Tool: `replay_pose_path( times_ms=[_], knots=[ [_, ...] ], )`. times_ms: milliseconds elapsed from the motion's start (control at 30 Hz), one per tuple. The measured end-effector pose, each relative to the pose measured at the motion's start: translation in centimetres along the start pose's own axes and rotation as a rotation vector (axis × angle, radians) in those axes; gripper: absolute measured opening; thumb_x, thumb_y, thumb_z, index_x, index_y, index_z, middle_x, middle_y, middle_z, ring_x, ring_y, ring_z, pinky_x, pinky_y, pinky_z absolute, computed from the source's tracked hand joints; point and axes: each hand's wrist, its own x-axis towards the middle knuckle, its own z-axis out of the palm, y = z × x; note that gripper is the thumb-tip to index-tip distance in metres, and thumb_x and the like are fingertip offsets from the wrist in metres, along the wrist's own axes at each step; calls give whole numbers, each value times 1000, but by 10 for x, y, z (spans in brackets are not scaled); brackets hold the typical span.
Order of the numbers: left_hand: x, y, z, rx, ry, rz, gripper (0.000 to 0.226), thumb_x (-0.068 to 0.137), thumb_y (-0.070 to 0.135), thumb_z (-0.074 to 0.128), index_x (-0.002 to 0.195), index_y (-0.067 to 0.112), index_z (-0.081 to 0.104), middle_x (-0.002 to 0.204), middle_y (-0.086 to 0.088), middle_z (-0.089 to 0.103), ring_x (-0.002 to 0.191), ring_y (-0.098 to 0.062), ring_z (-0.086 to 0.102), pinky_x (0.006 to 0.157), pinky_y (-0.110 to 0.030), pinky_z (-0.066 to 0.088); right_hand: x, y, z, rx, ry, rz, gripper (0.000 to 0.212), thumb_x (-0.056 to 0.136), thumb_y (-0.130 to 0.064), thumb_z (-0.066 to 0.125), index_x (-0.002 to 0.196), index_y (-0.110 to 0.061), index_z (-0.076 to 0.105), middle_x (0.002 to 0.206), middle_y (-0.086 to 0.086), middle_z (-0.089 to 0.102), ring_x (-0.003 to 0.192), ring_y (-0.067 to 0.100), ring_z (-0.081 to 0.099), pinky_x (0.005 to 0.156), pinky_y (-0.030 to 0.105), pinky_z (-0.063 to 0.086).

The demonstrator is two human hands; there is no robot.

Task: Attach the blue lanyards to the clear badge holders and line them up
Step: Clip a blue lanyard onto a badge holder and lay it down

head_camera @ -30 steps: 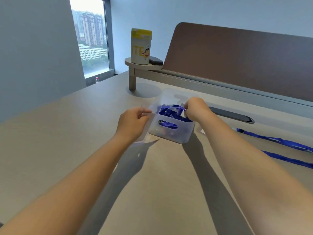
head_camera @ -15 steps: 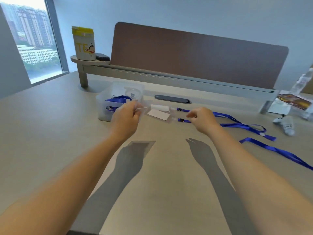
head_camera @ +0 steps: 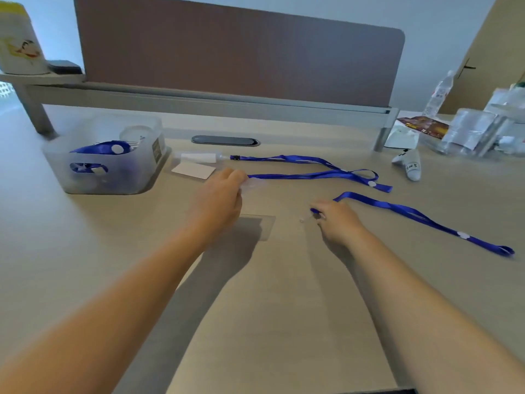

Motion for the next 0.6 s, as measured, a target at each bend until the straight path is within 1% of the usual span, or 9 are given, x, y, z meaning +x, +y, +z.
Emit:
replay_pose_path(
  times_ms=[33,67,133,167,300,367,467,533,600],
  knots=[
    [2,0,5,16,-8,8,27,91,4,36,113,1,51,117,-17,56,105,-31,49,81,-38,42,2,0,2,-51,0,-22,15,89,-5,43,91,-12,56,108,8,61,105,31,50,76,35,40],
    [2,0,8,28,-10,17,27,92,4,36,113,1,51,117,-17,56,104,-30,49,80,-36,41,4,-1,2,-102,8,-44,16,92,-11,42,93,-14,59,111,7,60,105,31,50,77,35,39],
    [4,-1,13,43,-5,32,27,92,4,36,113,1,52,117,-16,57,104,-30,50,79,-33,40,8,-4,-2,-200,31,-81,26,95,-23,43,109,-18,64,118,7,58,109,31,48,85,38,39],
    [4,-1,14,49,-3,36,27,92,4,36,113,1,52,117,-16,57,105,-30,49,80,-34,40,10,-5,-3,-232,42,-92,28,94,-26,44,111,-19,65,118,7,58,111,31,47,87,38,39],
    [2,0,14,52,3,51,25,93,10,37,110,1,53,111,-17,59,102,-29,50,74,-29,33,7,-14,-4,-228,63,-101,31,92,-31,47,105,-14,70,110,7,63,107,27,49,86,36,38],
    [1,0,11,25,16,47,26,94,14,36,109,3,54,106,-15,60,95,-26,49,71,-27,30,4,-17,-5,-146,70,-102,27,91,-30,52,100,-10,68,106,8,64,100,25,52,80,34,38],
    [-2,0,3,-45,28,11,29,94,13,36,118,9,52,105,-12,61,86,-14,43,72,-25,32,-4,-23,-6,119,31,-75,13,90,-22,54,92,-10,57,96,9,60,84,20,50,71,30,37],
    [-3,0,-3,-104,58,-43,27,92,10,39,113,8,57,104,-14,62,83,-15,46,72,-25,34,-9,-30,-9,285,53,-75,8,92,-18,50,88,-11,49,90,9,57,82,22,50,71,31,39],
    [-3,-1,-8,-150,109,-115,23,90,7,43,103,4,62,102,-15,63,83,-14,47,71,-21,33,-14,-40,-15,435,110,-105,9,93,-12,47,84,-11,46,87,9,59,82,23,54,73,34,42]
  ],
)
